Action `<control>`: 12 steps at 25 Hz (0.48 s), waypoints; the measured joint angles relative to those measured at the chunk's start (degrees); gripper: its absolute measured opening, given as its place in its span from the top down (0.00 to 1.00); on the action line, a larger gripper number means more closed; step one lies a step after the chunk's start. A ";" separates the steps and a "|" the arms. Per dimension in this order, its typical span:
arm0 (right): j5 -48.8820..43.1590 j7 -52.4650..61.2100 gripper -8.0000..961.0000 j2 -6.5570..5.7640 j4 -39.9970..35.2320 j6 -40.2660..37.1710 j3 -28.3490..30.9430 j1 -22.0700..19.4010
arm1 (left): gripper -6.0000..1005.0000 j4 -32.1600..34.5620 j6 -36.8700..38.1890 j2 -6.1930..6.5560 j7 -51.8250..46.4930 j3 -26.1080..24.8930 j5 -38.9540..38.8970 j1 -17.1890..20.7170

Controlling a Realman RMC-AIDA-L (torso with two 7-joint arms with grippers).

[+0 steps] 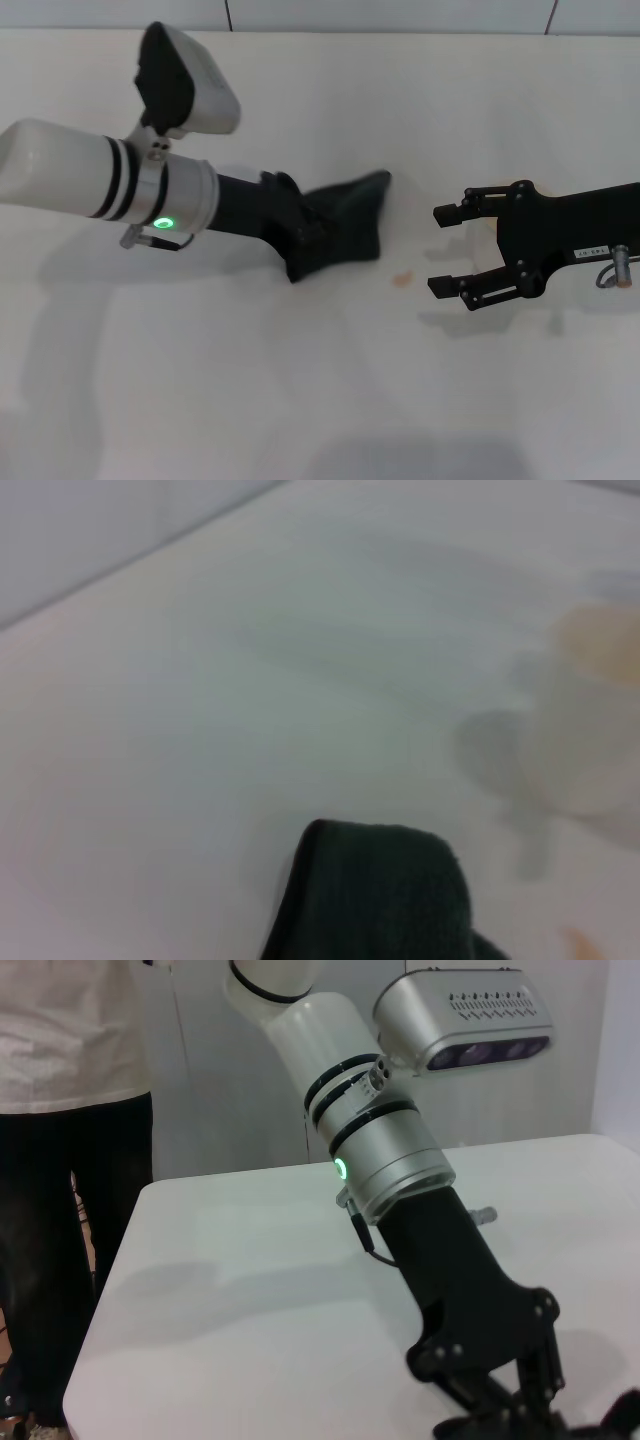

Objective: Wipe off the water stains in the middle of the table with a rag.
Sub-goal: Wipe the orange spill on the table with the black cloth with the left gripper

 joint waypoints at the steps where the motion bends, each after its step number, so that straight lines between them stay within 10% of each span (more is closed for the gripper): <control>1: 0.00 0.02 0.12 0.00 0.00 0.01 -0.01 0.01 | 0.94 0.04 1.23 -0.09 0.08 0.72 -0.22 -0.38; 12: 0.00 -0.04 0.12 -0.07 -0.04 0.01 0.26 -0.41 | 0.94 5.00 11.13 -0.23 0.84 6.64 -1.57 0.67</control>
